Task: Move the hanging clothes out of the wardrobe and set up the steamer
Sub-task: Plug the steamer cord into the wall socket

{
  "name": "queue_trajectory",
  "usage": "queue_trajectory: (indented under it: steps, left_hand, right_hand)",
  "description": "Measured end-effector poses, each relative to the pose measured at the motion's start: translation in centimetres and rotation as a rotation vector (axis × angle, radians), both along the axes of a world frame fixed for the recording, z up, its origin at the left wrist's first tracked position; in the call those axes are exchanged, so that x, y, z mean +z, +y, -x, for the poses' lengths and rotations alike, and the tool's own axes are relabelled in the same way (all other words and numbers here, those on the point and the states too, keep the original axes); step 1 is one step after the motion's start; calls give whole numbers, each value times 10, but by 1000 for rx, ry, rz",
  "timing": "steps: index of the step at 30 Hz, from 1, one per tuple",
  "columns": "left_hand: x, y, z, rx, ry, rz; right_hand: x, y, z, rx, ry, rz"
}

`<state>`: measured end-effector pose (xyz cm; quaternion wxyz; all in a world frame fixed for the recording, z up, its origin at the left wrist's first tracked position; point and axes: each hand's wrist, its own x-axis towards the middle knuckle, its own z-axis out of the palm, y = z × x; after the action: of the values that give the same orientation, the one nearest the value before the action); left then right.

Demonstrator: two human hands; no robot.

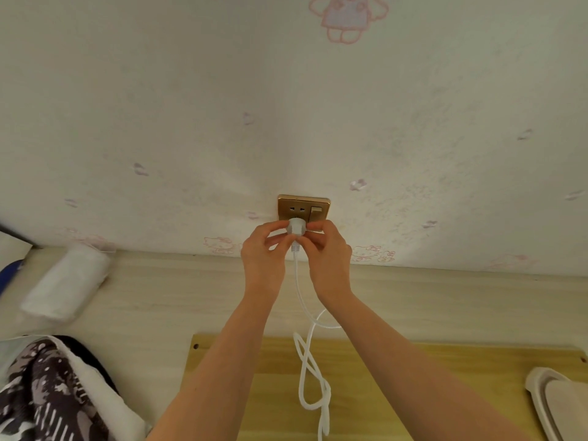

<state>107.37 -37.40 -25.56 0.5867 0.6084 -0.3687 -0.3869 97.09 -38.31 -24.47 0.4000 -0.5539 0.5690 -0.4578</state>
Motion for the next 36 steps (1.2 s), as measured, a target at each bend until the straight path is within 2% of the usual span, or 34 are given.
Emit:
queue_trajectory:
  steps: [11,18,27,36]
  left_hand:
    - [-3,-4,-6,-35,-39,29]
    - [0,-3,-2,-25,-144,2]
    - [1,18,2,11,-327,-66]
    - [-12,93,39,-185,-671,-119]
  right_hand:
    - [-1,-3,-6,-43,-15,0]
    - [4,-4,0,-14,27,-6]
    - [-2,22,45,57,389,-92]
    - [-3,97,114,208,773,-165]
